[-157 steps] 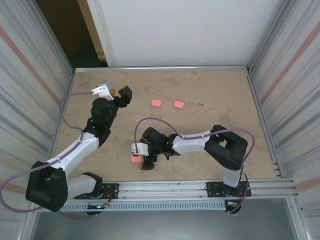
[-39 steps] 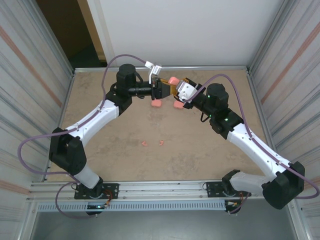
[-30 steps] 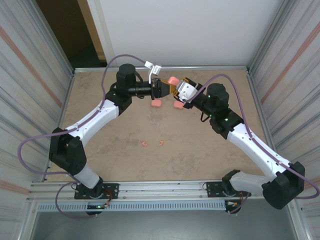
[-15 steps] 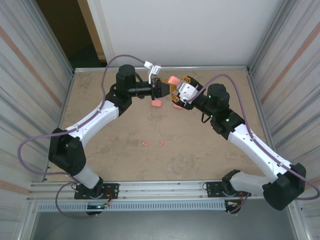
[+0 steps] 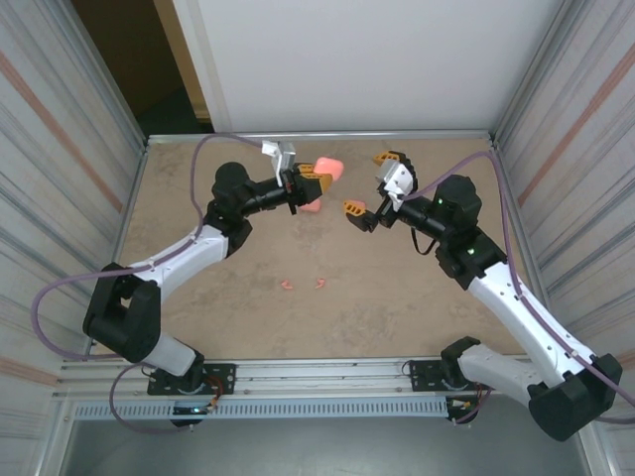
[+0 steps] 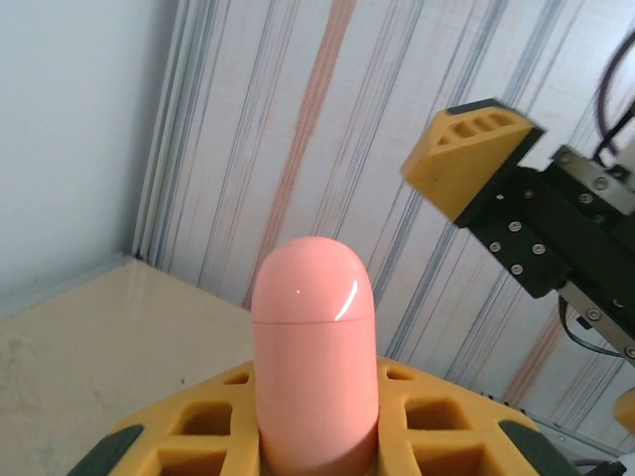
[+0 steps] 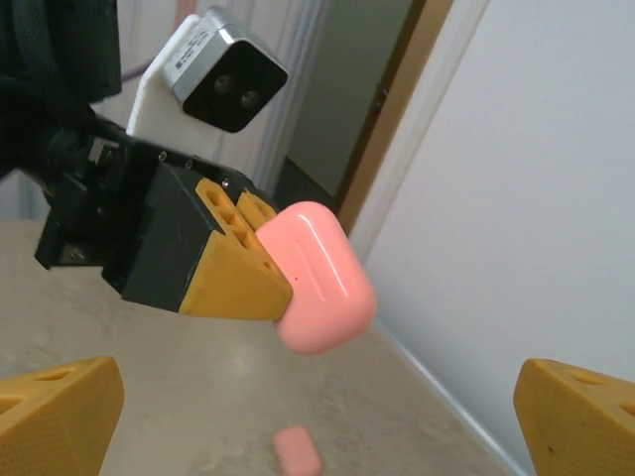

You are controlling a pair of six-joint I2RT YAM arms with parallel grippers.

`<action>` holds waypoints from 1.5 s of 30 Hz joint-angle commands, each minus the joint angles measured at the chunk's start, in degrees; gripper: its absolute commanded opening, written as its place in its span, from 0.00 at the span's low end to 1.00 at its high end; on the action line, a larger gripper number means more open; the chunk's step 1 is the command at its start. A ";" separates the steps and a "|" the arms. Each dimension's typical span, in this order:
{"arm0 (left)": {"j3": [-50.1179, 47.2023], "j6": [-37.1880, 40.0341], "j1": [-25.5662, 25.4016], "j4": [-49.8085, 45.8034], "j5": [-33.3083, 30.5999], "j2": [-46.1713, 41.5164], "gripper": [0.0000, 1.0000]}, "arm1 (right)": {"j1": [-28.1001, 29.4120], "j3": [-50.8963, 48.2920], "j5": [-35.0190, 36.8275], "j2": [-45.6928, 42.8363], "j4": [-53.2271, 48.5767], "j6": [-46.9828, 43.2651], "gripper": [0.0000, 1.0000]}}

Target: Insert wireless bluetooth earbuds into charging case

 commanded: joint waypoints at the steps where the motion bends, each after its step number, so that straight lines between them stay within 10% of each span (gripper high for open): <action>1: -2.54 2.48 0.12 14.62 -0.73 -1.63 0.00 | -1.51 -1.40 -6.62 -0.72 3.83 11.08 0.99; 16: -7.17 -0.13 0.11 35.44 1.45 2.11 0.00 | -5.15 -1.66 -17.82 5.01 16.14 29.67 1.00; 45: -7.37 0.61 -0.25 35.40 2.96 1.05 0.00 | -1.80 6.80 -15.23 15.49 21.71 33.05 0.96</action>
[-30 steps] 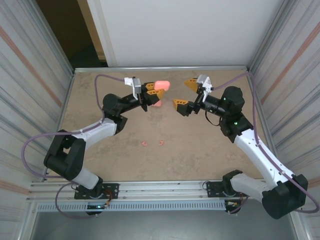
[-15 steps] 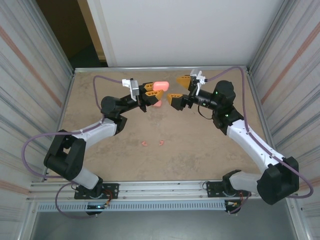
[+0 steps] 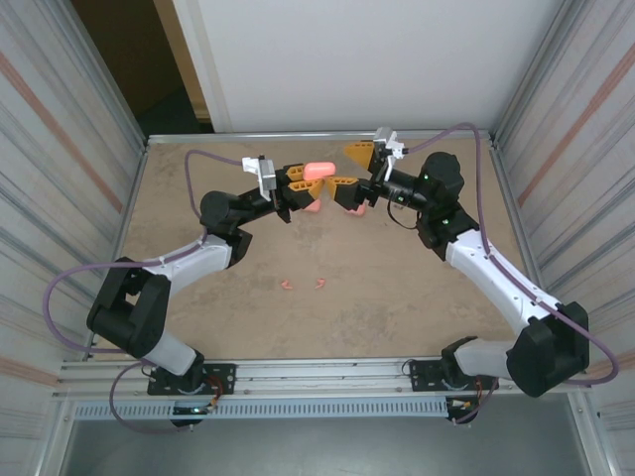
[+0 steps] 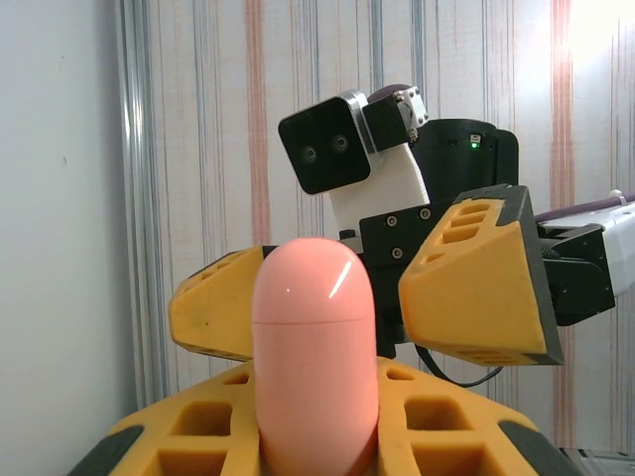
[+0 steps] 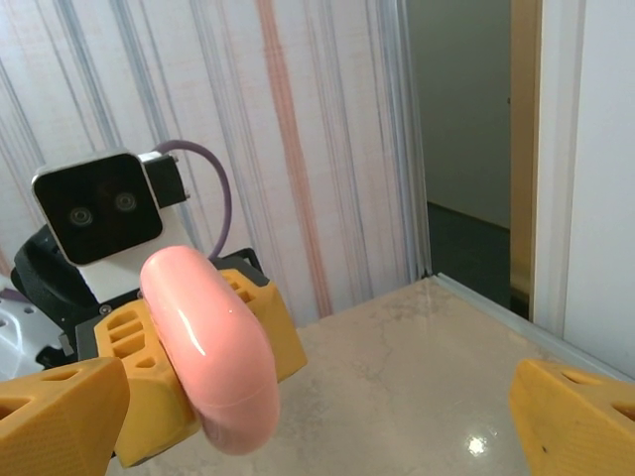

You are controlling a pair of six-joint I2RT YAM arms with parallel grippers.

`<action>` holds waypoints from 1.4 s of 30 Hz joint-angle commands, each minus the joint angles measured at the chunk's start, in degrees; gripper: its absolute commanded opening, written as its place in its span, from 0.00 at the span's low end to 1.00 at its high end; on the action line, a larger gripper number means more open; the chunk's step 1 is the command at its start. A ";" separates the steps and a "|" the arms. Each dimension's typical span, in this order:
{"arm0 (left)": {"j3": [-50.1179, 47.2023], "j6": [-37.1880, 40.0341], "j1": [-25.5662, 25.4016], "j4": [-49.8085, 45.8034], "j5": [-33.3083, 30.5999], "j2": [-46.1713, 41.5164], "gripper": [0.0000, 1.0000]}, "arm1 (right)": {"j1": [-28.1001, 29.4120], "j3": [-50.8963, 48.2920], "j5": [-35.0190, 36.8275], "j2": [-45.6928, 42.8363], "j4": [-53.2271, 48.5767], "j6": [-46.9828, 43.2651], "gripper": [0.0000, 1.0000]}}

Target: Insert wireless bluetooth earbuds into charging case

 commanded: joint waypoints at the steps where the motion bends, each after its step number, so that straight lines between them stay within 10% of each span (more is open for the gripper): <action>1: -0.52 0.09 -0.20 2.78 1.09 -0.91 0.00 | 0.48 2.32 1.42 0.92 1.82 0.90 0.95; 42: -3.39 3.68 0.44 -1.88 -5.00 -3.89 0.00 | -1.85 4.60 2.97 -2.76 -4.34 0.52 0.91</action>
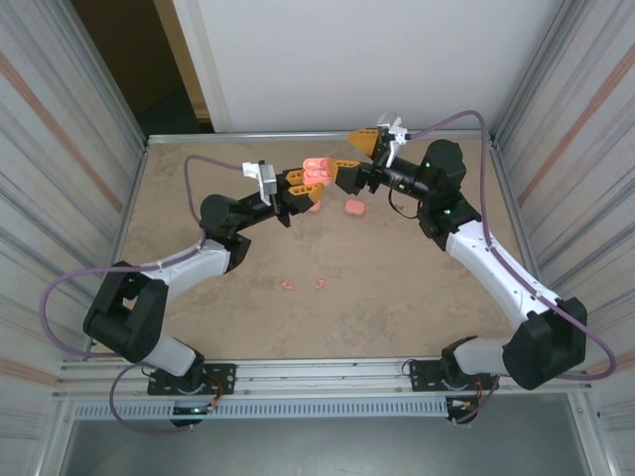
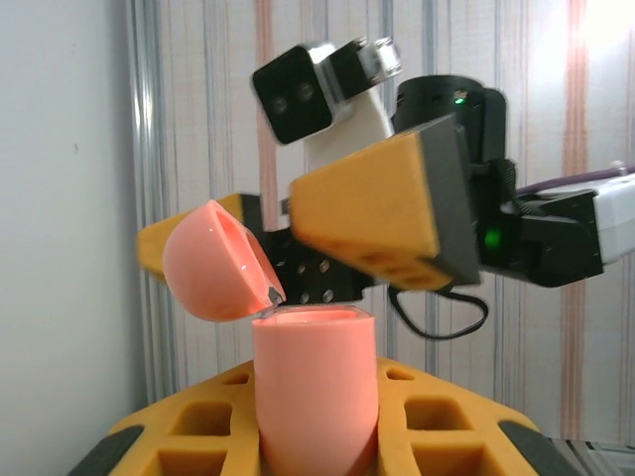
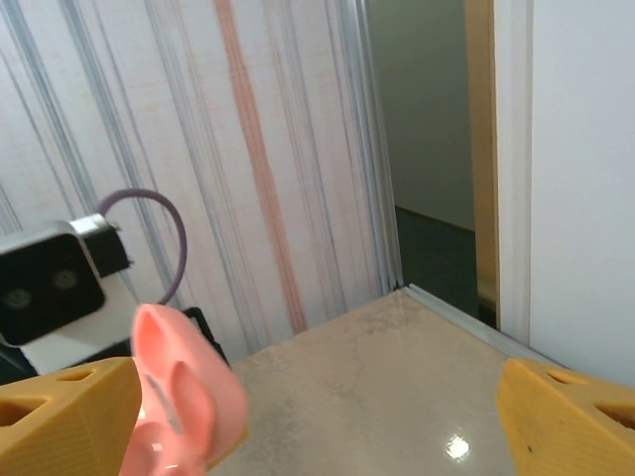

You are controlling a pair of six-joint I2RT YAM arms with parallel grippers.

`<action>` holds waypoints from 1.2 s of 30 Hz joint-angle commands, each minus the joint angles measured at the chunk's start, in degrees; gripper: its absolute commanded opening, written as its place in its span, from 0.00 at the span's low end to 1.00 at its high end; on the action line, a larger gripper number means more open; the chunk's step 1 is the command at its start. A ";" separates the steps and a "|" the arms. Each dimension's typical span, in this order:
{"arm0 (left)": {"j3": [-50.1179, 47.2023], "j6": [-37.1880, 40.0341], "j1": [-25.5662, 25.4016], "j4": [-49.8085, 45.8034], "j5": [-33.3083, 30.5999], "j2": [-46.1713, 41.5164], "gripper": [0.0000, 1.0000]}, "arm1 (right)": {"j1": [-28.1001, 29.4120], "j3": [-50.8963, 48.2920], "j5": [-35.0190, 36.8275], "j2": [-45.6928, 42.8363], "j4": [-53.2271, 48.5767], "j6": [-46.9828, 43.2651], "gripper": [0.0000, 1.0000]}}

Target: Insert wireless bluetooth earbuds into charging case

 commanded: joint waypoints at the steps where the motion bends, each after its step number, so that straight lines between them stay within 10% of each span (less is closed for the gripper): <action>1: -1.03 1.27 1.00 0.16 -3.61 -2.19 0.00 | -0.43 -0.82 0.89 -4.80 -2.06 -0.30 0.91; 23: -10.36 4.63 11.20 -21.13 -16.36 -20.57 0.00 | 2.86 -6.24 3.50 -1.58 -28.66 -0.59 0.82; 36: -14.21 4.91 11.44 -24.83 -26.01 -29.24 0.00 | 15.65 -8.27 3.46 10.66 -32.58 -1.01 0.78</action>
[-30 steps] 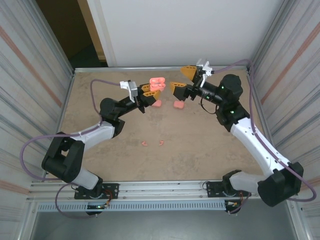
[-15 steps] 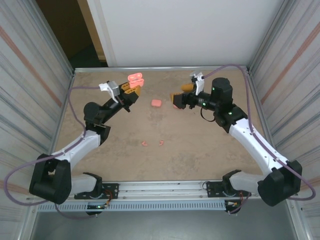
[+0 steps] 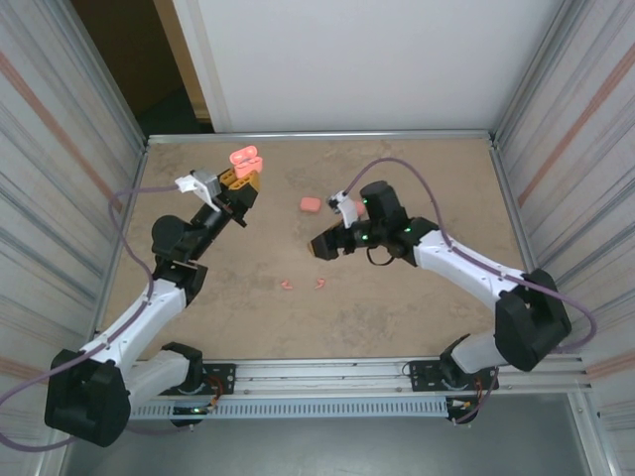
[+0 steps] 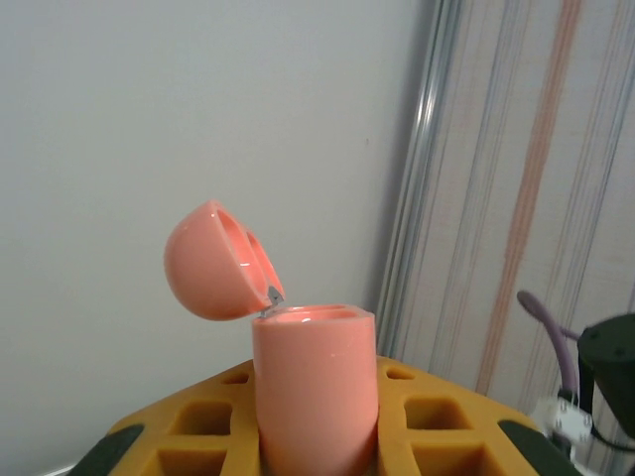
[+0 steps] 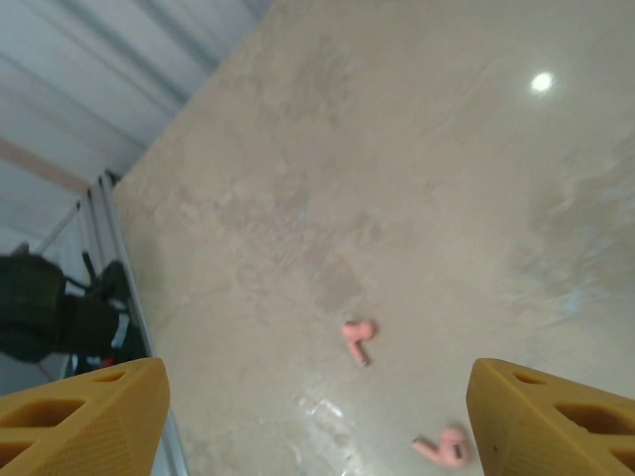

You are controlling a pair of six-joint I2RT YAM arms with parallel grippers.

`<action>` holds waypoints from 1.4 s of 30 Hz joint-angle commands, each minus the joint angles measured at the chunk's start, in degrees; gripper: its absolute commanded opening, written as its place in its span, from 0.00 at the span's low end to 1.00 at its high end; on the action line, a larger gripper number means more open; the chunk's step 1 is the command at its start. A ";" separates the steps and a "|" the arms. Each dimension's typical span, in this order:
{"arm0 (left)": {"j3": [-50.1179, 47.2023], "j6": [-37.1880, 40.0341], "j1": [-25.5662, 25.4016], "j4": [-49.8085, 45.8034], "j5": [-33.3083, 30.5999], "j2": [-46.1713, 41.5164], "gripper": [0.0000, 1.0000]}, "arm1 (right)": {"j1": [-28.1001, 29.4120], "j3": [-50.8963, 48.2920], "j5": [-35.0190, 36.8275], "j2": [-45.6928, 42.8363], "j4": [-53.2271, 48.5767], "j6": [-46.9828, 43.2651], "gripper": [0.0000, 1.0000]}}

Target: Insert wireless bluetooth earbuds into charging case

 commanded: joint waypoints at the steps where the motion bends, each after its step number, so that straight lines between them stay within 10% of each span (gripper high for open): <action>1: -1.17 0.98 0.60 0.50 -3.51 -2.00 0.00 | 3.53 0.08 -0.06 3.56 -2.35 0.37 0.78; 42: -0.79 -0.04 0.71 1.41 -3.66 -0.50 0.00 | 14.98 12.05 6.48 29.95 -4.64 2.06 0.76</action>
